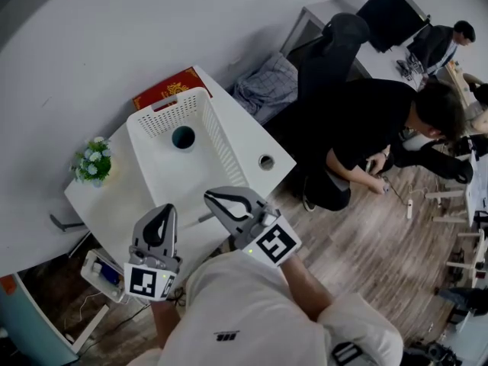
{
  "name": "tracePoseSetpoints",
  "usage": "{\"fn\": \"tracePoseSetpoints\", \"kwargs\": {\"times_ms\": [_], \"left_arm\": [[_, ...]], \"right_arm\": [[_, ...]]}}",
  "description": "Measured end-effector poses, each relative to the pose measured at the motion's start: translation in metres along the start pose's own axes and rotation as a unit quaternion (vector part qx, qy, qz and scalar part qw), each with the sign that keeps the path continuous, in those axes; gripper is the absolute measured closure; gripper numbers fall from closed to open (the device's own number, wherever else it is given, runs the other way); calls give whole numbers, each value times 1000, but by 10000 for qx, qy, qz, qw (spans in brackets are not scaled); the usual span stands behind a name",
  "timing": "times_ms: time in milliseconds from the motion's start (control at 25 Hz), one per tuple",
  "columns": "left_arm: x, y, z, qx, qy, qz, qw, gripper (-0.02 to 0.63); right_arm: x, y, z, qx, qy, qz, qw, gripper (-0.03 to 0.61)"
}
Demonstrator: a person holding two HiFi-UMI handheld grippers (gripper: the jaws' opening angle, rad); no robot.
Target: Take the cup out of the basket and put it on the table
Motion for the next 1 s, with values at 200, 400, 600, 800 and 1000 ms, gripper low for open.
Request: {"fn": "tracePoseSetpoints", "kwargs": {"times_ms": [200, 400, 600, 800, 1000], "left_arm": [[0, -1, -12, 3, -204, 53, 9998, 604], [5, 0, -21, 32, -327, 104, 9994, 604], [10, 0, -28, 35, -361, 118, 9993, 604], [18, 1, -34, 55, -393, 173, 9991, 604], [27, 4, -39, 103, -427, 212, 9988, 604]], "right_arm": [[-14, 5, -6, -35, -190, -106, 9998, 563], [-26, 13, -17, 95, -328, -108, 9994, 563], [-34, 16, -24, 189, -420, -76, 9989, 565], [-39, 19, -34, 284, -472, -106, 9984, 563], [-45, 23, -45, 361, -480, -131, 9981, 563]]}}
Point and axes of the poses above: the fingertips, and each gripper's own axes: z backward along the fingers, x to its left, y out of its underside, the point moved 10 cm from there along z, backward along the fingers, and after that the axes turned 9 degrees about z, right-handed, at the moved point
